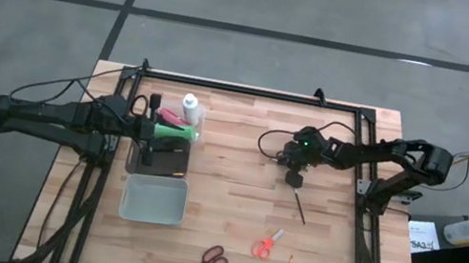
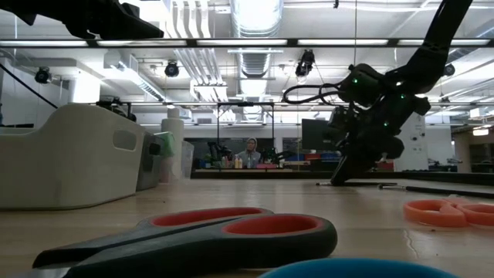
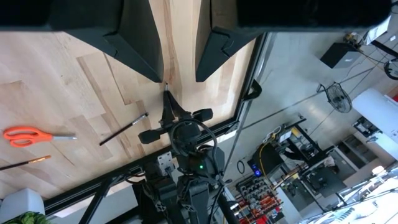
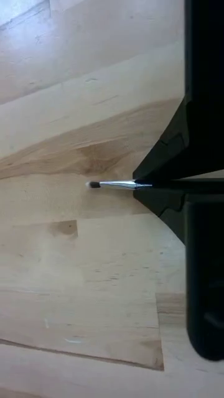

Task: Pick & Place Paint Supplies
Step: Put the left silver makeup brush into the black bin

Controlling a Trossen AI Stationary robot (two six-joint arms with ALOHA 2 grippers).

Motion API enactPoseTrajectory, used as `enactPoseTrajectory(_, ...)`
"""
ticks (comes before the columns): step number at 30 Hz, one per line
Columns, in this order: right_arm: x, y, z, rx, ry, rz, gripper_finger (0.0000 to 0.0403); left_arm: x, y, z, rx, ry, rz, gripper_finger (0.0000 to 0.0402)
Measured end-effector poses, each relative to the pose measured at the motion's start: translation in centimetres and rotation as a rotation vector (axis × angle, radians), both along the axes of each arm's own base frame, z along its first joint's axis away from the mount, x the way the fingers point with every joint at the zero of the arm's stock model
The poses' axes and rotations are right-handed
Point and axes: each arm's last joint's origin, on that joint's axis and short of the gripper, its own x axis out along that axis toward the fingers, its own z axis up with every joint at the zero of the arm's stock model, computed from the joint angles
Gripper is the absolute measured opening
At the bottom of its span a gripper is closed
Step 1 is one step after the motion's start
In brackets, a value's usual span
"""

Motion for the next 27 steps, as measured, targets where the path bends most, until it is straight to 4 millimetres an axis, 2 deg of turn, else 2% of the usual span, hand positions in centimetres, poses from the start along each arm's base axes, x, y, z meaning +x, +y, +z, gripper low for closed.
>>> enactPoseTrajectory(9,-0.5,0.3,1.3,0.059,-0.021,-0.054,0.0011,0.0,0.0,0.0,0.000,0.000,0.000,0.0100)
enactPoseTrajectory(18,-0.6,0.4,1.6,0.087,-0.032,-0.064,0.0011,0.0,0.0,0.0,0.000,0.000,0.000,0.0100)
enactPoseTrajectory(27,0.4,0.5,2.8,0.294,-0.094,-0.080,0.0011,0.0,0.0,0.0,0.000,0.000,0.000,0.0100)
